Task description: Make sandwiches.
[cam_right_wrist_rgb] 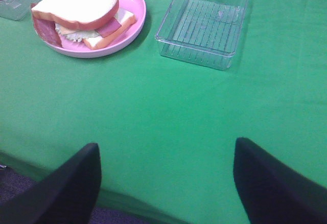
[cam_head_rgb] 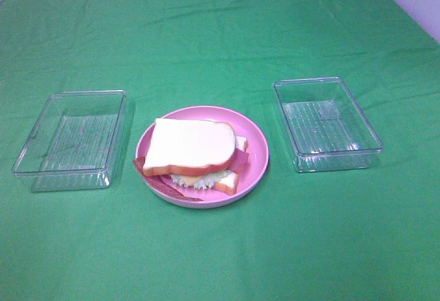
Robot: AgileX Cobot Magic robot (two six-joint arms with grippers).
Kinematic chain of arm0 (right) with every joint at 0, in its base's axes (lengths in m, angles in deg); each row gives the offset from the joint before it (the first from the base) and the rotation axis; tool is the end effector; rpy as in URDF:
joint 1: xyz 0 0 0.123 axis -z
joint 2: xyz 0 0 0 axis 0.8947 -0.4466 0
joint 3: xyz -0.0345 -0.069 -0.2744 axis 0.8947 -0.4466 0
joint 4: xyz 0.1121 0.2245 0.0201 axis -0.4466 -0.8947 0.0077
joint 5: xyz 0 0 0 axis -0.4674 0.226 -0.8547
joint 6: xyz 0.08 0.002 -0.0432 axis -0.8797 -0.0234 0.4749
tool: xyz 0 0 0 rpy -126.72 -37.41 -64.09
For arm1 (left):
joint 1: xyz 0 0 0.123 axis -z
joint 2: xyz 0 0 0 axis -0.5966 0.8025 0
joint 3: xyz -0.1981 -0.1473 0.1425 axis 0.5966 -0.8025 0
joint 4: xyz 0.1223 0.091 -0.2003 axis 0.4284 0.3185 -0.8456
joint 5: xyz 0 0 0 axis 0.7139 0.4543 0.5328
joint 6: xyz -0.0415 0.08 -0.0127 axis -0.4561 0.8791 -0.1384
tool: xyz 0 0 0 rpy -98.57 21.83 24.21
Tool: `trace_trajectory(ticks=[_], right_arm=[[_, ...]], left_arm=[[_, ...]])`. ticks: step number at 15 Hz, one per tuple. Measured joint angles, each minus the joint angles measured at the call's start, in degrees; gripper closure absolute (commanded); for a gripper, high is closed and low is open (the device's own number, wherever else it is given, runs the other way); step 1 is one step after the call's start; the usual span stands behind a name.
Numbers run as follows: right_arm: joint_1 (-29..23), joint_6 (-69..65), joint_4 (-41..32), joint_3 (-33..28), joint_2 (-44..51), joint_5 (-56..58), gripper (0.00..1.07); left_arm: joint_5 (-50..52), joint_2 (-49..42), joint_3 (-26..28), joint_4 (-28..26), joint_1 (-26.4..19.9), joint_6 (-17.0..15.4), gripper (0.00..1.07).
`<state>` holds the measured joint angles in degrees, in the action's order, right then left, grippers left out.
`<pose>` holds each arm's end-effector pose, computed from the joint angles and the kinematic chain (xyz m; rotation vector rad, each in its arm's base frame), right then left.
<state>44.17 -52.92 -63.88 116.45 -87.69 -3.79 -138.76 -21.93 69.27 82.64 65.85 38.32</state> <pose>0.0060 0.0097 0.2777 -0.4454 2.1115 0.2594 -0.0062 -0.0025 0.2784 0.5727 1.9776 -0.3664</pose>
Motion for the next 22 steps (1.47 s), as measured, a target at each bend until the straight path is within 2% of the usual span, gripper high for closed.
trace_trajectory(ticks=[3,4,5,7,8,9,11,13,16,22], right_arm=[[0.40,0.00,0.00,0.00,0.00,0.00,0.38],[2.01,0.00,-0.06,0.00,0.00,0.00,0.38],[8.48,0.00,-0.06,0.00,0.00,0.00,0.38],[15.58,0.00,-0.06,0.00,0.00,0.00,0.38],[15.58,0.00,-0.06,0.00,0.00,0.00,0.38],[20.63,0.00,-0.06,0.00,0.00,0.00,0.38],[24.29,0.00,-0.06,0.00,1.78,0.00,0.38],[24.92,0.00,-0.11,0.00,5.44,-0.11,0.38],[24.92,0.00,-0.23,0.00,5.90,-0.23,0.38],[24.92,0.00,-0.23,0.00,5.90,-0.23,0.38]], left_arm=[[0.00,0.00,0.00,0.00,0.00,0.00,0.24],[0.00,0.00,0.00,0.00,0.00,0.00,0.24],[0.00,0.00,0.00,-0.06,-1.89,0.00,0.24],[0.00,0.00,0.00,-0.06,-6.88,0.00,0.24],[0.00,0.00,0.00,-0.06,-6.88,0.00,0.24],[0.00,-0.29,0.00,-0.06,-12.83,0.00,0.24],[0.00,-0.57,0.00,-0.06,-18.68,0.00,0.24],[0.00,-0.57,0.00,-0.06,-23.15,0.00,0.24],[0.00,-0.57,0.00,-0.06,-26.76,0.00,0.24],[0.00,-0.57,0.00,-0.06,-28.30,0.00,0.24]])
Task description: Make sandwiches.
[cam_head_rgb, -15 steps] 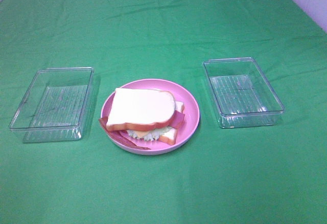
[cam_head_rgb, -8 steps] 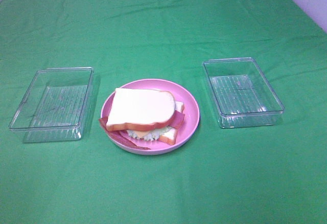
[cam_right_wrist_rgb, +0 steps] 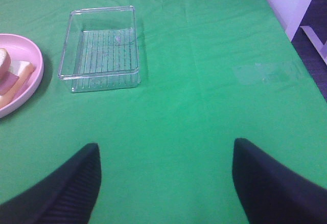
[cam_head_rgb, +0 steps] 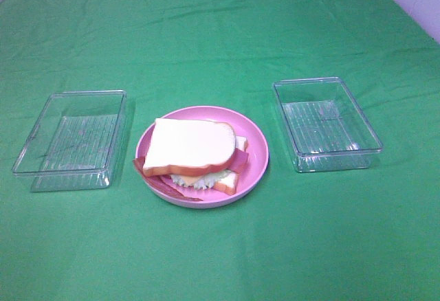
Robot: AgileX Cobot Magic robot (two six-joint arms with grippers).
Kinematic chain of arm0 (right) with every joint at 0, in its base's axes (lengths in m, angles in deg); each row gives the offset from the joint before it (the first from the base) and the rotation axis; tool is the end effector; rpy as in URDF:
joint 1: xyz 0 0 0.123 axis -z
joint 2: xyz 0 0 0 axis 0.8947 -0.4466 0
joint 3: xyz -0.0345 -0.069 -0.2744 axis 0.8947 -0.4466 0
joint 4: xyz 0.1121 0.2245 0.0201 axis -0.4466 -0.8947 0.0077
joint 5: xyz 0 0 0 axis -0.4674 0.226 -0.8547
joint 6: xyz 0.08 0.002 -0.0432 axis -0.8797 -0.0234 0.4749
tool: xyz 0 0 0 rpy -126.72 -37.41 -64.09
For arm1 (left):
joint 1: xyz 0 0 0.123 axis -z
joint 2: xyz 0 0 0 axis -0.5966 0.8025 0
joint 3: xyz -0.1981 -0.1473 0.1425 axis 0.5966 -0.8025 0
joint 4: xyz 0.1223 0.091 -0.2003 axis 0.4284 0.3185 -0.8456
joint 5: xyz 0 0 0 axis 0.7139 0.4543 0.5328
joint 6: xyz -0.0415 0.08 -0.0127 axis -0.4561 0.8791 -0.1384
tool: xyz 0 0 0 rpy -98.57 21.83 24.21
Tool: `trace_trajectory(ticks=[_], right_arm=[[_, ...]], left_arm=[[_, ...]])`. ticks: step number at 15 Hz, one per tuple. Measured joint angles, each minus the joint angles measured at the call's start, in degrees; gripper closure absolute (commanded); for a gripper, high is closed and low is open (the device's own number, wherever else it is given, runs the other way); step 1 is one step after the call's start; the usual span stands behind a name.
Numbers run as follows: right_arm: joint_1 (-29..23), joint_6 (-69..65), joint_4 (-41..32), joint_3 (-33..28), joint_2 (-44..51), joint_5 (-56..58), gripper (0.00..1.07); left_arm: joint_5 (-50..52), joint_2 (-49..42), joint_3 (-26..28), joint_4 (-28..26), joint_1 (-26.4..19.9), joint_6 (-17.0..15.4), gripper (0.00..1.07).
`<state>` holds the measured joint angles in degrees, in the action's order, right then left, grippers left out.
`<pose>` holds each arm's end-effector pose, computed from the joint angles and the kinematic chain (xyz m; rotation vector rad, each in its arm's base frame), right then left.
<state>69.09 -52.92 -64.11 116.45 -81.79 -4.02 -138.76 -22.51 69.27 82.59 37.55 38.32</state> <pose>-0.0062 0.0081 0.2782 0.0140 2.0398 0.0014 -0.0058 -0.0052 0.2784 0.0713 2.0281 -0.0592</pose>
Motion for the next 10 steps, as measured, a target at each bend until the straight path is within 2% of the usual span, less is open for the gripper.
trace_trajectory(ticks=[10], right_arm=[[0.00,0.00,0.00,0.00,0.00,-0.06,0.38]], left_arm=[[0.00,0.00,0.00,0.00,0.00,0.00,0.24]])
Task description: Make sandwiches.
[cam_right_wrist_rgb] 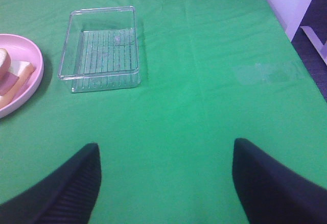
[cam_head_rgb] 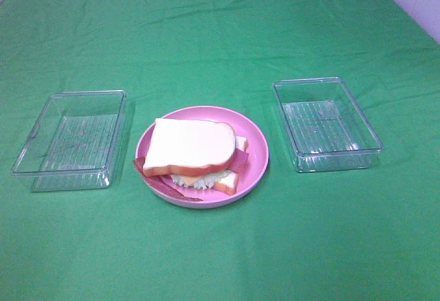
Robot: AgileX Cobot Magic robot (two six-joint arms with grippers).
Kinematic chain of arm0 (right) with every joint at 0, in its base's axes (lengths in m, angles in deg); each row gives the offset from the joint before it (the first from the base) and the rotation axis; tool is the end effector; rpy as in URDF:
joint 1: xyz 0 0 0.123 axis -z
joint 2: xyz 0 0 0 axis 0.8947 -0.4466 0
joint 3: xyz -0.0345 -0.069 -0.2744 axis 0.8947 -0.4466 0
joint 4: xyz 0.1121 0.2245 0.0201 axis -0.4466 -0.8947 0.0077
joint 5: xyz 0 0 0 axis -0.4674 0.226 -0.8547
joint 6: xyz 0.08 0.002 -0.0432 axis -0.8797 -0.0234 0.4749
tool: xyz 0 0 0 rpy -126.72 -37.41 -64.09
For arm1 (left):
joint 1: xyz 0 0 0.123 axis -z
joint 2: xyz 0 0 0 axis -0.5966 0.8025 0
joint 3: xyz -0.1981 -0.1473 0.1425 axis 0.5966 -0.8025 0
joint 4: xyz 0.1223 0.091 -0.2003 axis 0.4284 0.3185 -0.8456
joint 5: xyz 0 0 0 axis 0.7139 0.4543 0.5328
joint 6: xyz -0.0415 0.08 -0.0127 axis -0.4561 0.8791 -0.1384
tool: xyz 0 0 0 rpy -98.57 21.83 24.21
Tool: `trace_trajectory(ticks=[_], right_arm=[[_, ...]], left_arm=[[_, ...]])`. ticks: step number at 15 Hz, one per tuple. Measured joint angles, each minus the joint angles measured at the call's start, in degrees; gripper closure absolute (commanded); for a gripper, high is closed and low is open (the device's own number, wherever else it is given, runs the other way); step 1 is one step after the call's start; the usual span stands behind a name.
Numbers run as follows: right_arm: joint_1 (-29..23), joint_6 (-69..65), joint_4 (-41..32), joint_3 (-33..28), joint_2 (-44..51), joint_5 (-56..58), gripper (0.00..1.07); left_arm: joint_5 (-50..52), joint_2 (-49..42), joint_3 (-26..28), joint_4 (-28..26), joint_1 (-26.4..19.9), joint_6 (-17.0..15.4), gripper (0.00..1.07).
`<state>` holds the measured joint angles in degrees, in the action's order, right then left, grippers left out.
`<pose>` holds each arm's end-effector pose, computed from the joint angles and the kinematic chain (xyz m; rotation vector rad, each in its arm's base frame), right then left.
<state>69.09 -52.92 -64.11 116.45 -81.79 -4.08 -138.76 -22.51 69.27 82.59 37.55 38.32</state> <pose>-0.0061 0.0081 0.2783 0.0141 2.0388 0.0013 -0.0058 -0.0052 0.2784 0.0713 2.0281 -0.0592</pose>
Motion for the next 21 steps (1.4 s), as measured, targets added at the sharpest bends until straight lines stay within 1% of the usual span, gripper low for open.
trace_trajectory(ticks=[5,21], right_arm=[[0.00,0.00,0.00,0.00,0.00,0.00,0.38],[0.00,0.00,0.00,0.00,0.00,0.00,0.38]], left_arm=[[0.00,0.00,0.00,0.00,-1.89,0.00,0.24],[0.00,0.00,0.00,0.00,-1.95,0.00,0.24]])
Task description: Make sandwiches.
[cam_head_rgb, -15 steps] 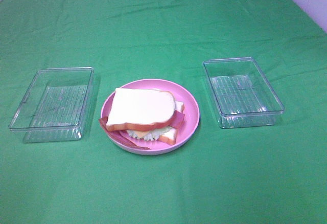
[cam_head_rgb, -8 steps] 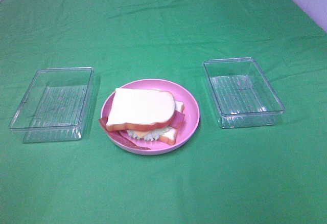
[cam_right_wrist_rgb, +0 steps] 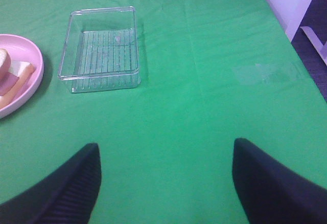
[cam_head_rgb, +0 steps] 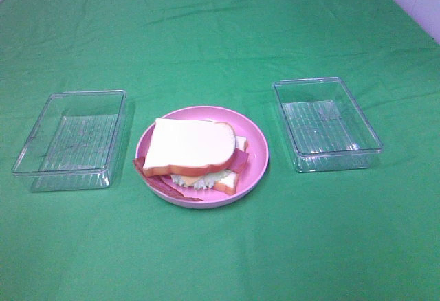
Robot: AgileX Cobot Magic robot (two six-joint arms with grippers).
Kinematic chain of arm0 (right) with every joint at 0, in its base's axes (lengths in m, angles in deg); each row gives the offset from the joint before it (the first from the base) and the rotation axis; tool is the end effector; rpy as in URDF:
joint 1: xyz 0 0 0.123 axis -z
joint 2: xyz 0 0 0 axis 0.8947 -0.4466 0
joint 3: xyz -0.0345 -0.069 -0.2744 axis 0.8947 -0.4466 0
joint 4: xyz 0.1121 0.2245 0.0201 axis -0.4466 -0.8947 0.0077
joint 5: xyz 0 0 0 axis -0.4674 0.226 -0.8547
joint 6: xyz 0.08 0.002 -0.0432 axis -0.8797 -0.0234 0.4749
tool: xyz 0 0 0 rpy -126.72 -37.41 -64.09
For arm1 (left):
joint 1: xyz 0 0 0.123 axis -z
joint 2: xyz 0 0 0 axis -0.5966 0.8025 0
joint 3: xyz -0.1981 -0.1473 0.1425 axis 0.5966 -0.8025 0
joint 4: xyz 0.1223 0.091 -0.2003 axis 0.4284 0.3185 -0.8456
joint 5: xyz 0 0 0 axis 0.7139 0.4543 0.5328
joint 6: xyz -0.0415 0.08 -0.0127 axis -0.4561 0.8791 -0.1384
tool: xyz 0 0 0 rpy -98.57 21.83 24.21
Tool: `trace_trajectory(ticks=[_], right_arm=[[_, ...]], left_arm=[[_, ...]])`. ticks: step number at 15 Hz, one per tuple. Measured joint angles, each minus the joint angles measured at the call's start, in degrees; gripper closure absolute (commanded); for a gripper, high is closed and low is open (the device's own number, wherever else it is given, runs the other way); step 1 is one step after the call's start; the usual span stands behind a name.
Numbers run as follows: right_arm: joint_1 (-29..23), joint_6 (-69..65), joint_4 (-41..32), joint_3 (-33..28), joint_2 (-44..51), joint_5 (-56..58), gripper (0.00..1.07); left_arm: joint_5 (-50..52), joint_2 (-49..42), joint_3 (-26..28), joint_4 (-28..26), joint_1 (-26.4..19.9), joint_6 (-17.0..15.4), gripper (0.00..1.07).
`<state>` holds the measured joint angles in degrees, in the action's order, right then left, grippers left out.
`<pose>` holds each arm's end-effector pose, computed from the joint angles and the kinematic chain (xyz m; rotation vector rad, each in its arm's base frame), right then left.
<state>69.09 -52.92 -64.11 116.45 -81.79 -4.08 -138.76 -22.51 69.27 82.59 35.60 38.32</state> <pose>-0.0061 0.0081 0.2783 0.0141 2.0388 0.0013 -0.0056 -0.0054 0.2784 0.0367 2.0287 -0.0378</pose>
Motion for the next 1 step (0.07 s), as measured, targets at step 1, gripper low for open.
trace_trajectory(ticks=[1], right_arm=[[0.00,0.00,0.00,0.00,0.00,0.00,0.38]], left_arm=[[0.00,0.00,0.00,0.00,0.00,0.00,0.24]])
